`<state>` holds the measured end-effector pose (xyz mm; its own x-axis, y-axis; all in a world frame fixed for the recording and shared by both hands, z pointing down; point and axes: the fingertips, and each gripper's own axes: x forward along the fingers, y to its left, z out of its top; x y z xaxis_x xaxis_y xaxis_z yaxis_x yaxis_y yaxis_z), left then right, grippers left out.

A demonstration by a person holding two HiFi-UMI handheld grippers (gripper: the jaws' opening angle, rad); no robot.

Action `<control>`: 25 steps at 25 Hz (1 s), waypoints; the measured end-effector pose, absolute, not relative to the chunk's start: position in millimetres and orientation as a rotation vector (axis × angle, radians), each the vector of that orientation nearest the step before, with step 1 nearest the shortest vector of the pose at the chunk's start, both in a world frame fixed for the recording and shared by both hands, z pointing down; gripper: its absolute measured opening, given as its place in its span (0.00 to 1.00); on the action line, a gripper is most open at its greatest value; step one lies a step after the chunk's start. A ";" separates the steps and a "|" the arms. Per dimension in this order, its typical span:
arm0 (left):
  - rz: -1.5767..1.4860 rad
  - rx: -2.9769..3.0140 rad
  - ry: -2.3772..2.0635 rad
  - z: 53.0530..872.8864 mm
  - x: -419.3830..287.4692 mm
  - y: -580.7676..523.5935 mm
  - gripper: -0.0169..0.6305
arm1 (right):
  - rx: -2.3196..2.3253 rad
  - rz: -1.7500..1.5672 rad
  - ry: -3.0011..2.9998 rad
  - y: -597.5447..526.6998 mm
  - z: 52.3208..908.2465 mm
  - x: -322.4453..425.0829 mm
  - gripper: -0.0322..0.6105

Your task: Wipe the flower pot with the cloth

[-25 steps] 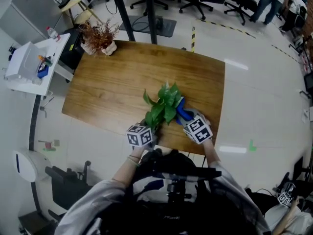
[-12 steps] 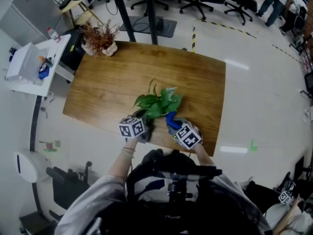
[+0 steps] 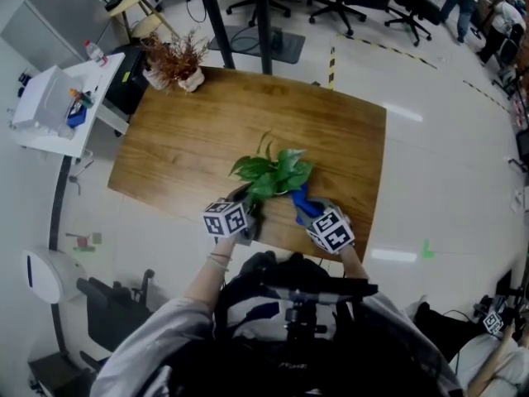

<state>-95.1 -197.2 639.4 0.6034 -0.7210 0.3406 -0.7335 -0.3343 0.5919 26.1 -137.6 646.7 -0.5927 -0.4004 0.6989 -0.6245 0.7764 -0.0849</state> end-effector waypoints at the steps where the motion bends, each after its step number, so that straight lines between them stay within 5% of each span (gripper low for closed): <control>1: 0.010 2.093 -1.136 639.8 -92.9 -191.0 0.04 | 0.767 0.399 -2.277 -143.8 642.7 30.0 0.16; 25: 0.038 2.083 -1.178 645.2 -121.9 -224.4 0.04 | 0.626 0.370 -2.291 -146.4 665.4 -26.7 0.16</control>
<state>-121.9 -224.4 645.2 0.5795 -0.7316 0.3590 -0.7532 -0.3126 0.5787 -26.7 -146.4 665.4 -0.6216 -0.3283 0.7113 -0.5356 0.8407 -0.0801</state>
